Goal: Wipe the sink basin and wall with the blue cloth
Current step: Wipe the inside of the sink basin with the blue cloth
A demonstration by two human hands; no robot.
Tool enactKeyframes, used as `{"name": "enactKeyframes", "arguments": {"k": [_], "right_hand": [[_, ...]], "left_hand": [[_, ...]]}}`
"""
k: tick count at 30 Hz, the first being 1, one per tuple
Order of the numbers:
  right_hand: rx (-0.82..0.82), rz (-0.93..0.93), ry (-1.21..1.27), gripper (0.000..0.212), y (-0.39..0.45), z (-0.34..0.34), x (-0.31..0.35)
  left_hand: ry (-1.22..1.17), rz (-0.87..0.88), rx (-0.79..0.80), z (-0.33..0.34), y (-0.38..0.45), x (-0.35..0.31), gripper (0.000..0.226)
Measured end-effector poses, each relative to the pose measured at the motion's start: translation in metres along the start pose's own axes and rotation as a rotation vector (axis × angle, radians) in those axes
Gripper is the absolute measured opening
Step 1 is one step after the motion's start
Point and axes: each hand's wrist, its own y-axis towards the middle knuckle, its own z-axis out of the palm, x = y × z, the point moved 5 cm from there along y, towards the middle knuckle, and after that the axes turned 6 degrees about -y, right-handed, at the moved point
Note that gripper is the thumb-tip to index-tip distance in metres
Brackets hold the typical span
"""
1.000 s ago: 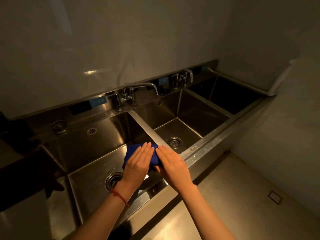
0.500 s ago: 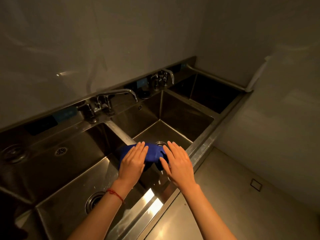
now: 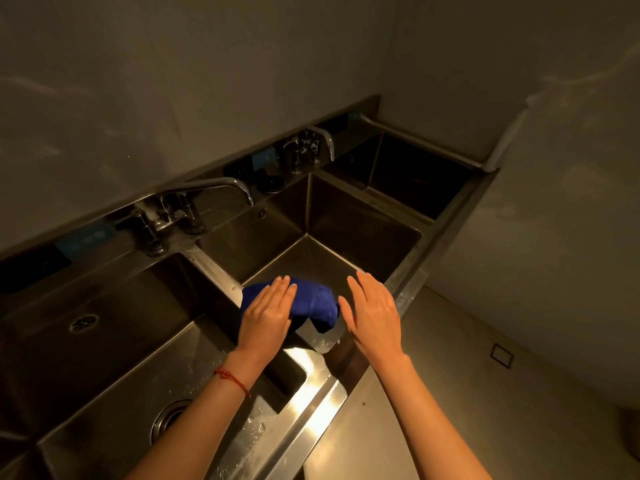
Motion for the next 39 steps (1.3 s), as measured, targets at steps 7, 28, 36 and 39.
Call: {"name": "enactKeyframes", "arguments": {"k": [7,28,36,39], "right_hand": [[0.056,0.008,0.019,0.039,0.024,0.013,-0.043],[0.247,0.000,0.043,0.046,0.115,0.080,-0.162],[0.246,0.013,0.004,0.043,0.142,0.119,-0.182],[0.273,0.025,-0.015,0.044,0.152,0.136,-0.190]], "left_hand": [[-0.007,-0.106,0.042,0.021,0.027,-0.010,0.074],[-0.041,-0.240,0.067,0.097,0.119,-0.028,0.061],[-0.065,-0.184,0.099,0.128,0.161,-0.016,0.062],[-0.040,-0.139,0.094,0.140,0.173,-0.011,0.065]]}}
